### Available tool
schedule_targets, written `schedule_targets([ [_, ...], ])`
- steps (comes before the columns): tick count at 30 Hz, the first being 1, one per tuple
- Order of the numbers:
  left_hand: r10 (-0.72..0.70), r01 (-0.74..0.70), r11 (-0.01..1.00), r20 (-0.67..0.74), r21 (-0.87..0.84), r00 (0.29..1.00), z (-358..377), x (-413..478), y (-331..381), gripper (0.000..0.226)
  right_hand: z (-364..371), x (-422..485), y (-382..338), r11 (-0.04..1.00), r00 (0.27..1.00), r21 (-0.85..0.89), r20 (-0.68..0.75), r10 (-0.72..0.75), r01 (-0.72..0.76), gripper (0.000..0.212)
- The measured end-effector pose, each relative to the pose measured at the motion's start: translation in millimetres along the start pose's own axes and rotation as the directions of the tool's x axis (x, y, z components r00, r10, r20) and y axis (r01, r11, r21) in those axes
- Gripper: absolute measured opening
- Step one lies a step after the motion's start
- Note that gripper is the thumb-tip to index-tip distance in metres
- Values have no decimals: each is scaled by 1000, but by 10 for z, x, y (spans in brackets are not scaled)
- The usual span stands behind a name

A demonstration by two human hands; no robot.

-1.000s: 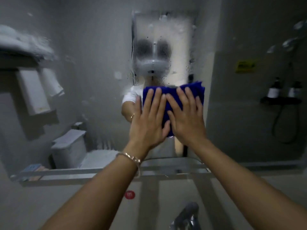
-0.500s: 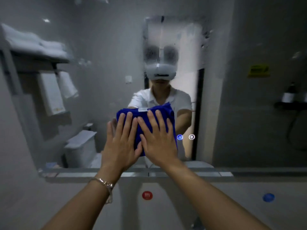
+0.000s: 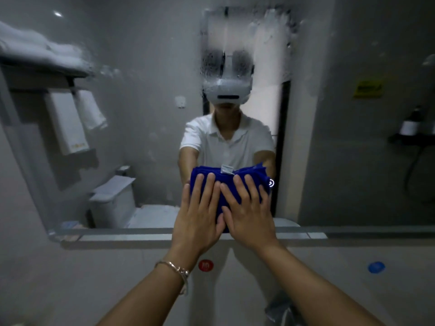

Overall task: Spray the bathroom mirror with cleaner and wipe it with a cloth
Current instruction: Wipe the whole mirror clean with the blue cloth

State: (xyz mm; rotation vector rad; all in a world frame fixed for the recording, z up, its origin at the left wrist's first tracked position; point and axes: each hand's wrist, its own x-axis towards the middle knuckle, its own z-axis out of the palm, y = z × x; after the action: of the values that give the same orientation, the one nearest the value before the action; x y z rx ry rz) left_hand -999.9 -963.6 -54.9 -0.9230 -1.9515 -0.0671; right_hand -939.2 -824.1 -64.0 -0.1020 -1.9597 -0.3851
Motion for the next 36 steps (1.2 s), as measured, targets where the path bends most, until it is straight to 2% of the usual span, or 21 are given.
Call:
schedule_targets([
  [4,32,-34,999,52,32,998,-125,-42,-198,70,-80,63,-138,998,995,32,82,49,-52,67],
  [9,-80,75,995,71,71,994,-248,-130,-716,72,-226,616,-365,978,966,114,170,-195,177,64],
  [13,-130,124,989,82,84,988,-338,-146,-841,70,-191,647,-651,988,976,140,197,-95,68,78],
  [15,-151,145,987,89,68,984,-333,-186,-792,71,-160,563,-686,992,977,106,196,-82,62,81],
  [19,-191,190,982,77,23,979,-297,-218,-743,74,-152,565,-675,993,983,80,157,-100,88,66],
  [23,-248,250,967,44,-51,968,-143,-349,-600,73,-43,378,-800,992,988,114,134,-72,57,71],
  [36,-142,149,983,72,-105,987,253,-909,-663,80,311,-216,-1017,986,984,116,114,-135,122,74],
])
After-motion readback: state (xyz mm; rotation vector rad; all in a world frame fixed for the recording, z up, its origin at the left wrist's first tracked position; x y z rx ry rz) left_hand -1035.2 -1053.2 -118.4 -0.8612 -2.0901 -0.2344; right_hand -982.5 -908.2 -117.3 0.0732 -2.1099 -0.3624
